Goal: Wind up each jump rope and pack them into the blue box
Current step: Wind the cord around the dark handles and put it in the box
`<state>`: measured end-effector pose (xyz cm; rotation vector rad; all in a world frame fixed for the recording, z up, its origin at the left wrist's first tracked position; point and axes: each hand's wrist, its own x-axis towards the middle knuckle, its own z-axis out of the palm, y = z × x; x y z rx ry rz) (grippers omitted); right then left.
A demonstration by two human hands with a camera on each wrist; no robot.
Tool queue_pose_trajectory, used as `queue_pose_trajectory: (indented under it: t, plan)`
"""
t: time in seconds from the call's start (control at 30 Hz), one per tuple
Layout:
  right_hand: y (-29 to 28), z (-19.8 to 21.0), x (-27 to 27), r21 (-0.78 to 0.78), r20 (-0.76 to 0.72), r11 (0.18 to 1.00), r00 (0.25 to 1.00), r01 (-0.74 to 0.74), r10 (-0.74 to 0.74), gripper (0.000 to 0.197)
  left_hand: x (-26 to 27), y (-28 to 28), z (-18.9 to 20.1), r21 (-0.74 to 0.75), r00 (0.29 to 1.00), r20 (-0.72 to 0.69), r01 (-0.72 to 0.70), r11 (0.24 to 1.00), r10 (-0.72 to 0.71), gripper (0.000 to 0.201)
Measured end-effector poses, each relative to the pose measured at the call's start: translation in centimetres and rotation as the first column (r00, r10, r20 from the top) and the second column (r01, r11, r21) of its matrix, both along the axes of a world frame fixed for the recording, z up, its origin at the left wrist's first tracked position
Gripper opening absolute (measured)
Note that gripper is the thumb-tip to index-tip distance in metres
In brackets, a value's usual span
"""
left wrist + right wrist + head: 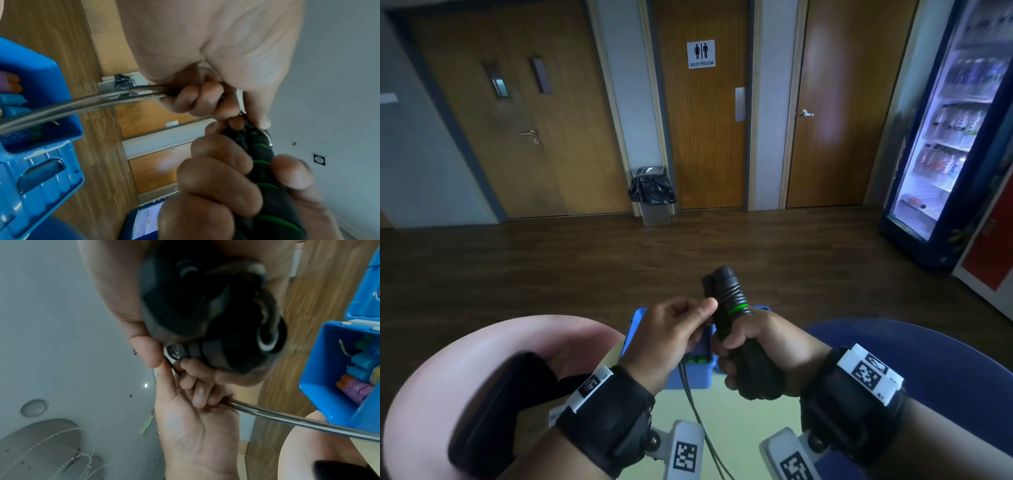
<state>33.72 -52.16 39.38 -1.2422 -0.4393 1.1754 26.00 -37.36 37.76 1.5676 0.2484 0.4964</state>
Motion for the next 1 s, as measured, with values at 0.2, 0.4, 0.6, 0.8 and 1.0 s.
queue_pose_trajectory:
  t: [0.2, 0.4, 0.6, 0.8, 1.0]
  plan:
    - [-0.6, -0.4, 0.4, 0.09, 0.0, 0.991, 0.995, -0.098, 0.098, 0.014, 0.2, 0.2, 0.4, -0.089, 0.996, -0.059, 0.067, 0.994, -0.072, 0.035]
    - [-0.9, -0.4, 0.6, 0.188, -0.027, 0.975, 0.992, -0.119, 0.127, 0.025, 0.0, 0.1, 0.9, -0.119, 0.99, -0.085, 0.104, 0.987, -0.115, 0.037]
    - [-0.9, 0.2, 0.7, 0.323, -0.152, 0.929, 0.959, -0.179, 0.238, 0.034, 0.3, 0.3, 1.1, -0.135, 0.986, -0.055, 0.148, 0.98, -0.156, 0.035]
    - [-0.3, 0.9, -0.2, 0.475, -0.201, 0.839, 0.895, -0.266, 0.398, 0.036, 0.2, 0.5, 1.4, -0.121, 0.971, 0.111, 0.224, 0.967, -0.211, 0.047]
    - [0.1, 1.0, -1.1, 0.568, -0.236, 0.78, 0.856, -0.262, 0.46, 0.036, -0.1, 0.2, 2.5, -0.125, 0.944, 0.164, 0.308, 0.943, -0.286, 0.077]
